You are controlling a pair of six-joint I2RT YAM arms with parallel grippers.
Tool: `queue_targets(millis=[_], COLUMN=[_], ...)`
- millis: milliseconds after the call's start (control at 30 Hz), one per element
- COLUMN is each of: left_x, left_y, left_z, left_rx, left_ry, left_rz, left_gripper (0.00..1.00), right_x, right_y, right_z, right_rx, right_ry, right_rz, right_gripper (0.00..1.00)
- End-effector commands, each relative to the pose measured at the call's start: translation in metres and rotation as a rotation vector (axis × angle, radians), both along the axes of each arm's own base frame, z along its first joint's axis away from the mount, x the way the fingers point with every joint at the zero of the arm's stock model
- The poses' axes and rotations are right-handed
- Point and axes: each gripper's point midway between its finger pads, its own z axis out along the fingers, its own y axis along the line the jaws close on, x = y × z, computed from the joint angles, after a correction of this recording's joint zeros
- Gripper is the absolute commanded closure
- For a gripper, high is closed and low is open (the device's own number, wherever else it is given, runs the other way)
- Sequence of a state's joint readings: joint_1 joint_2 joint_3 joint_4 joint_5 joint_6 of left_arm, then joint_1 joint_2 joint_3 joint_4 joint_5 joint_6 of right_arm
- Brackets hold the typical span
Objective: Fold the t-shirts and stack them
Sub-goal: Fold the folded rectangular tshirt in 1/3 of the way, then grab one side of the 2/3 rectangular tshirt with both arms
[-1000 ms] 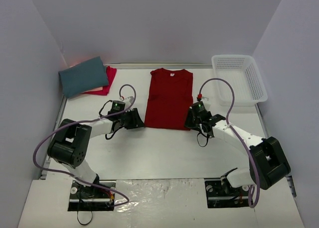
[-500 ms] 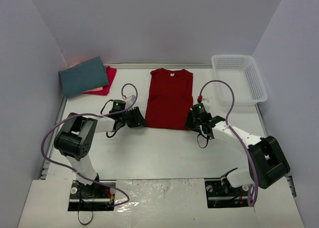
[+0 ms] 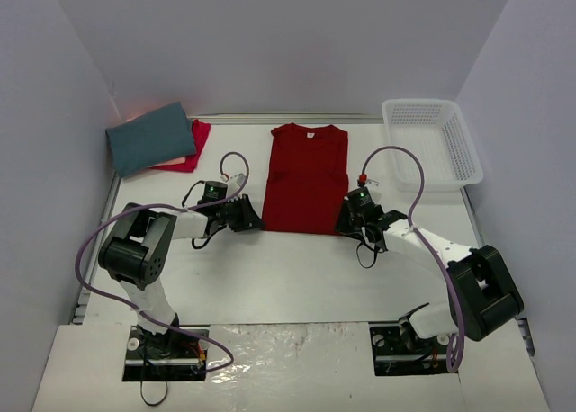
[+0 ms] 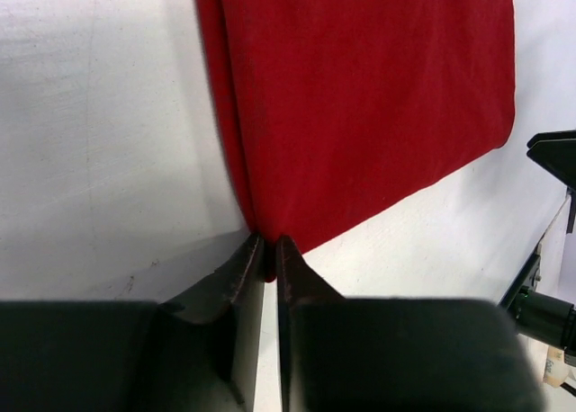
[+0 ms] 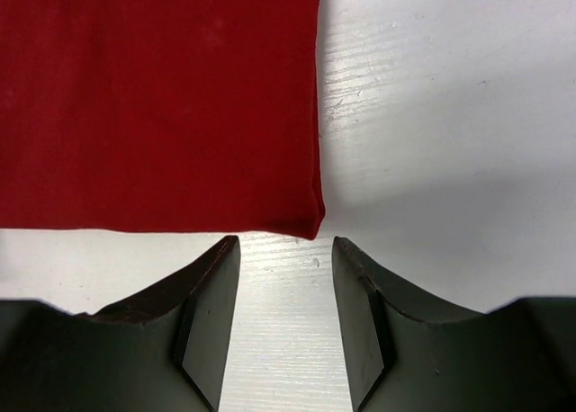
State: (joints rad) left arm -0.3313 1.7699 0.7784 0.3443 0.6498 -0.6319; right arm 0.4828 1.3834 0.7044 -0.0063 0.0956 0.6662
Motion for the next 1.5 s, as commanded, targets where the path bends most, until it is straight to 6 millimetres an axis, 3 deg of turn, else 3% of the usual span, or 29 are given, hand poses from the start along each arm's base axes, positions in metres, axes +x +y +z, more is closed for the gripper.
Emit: queue_targets(millis=[0, 433, 933, 1167, 1467], left_x=[0.004, 0.002, -0.002, -0.004, -0.004], left_y=[0.000, -0.003, -0.002, -0.001, -0.002], left_z=[0.003, 0.006, 0.006, 0.005, 0.005], left_rx=[-0.004, -0.024, -0.027, -0.026, -0.028], left_ry=[-0.011, -0.019, -0.019, -0.015, -0.012], left_rz=[-0.009, -0.018, -0.020, -0.022, -0.023], left_gripper=[0.97, 0.98, 0.98, 0.98, 0.98], right_x=[-0.003, -0.013, 0.001, -0.003, -0.007], right_y=[-0.007, -0.018, -0.009, -0.011, -0.016], right_z=[0.000, -0.014, -0.024, -0.036, -0.044], right_rx=[0.001, -0.012, 0.037, 0.024, 0.002], right_ry=[-0.002, 0.031, 0.018, 0.041, 0.058], right_rz=[-0.027, -0.060, -0.065, -0.071, -0.078], right_gripper=[0.59, 0.57, 0.59, 0.59, 0.70])
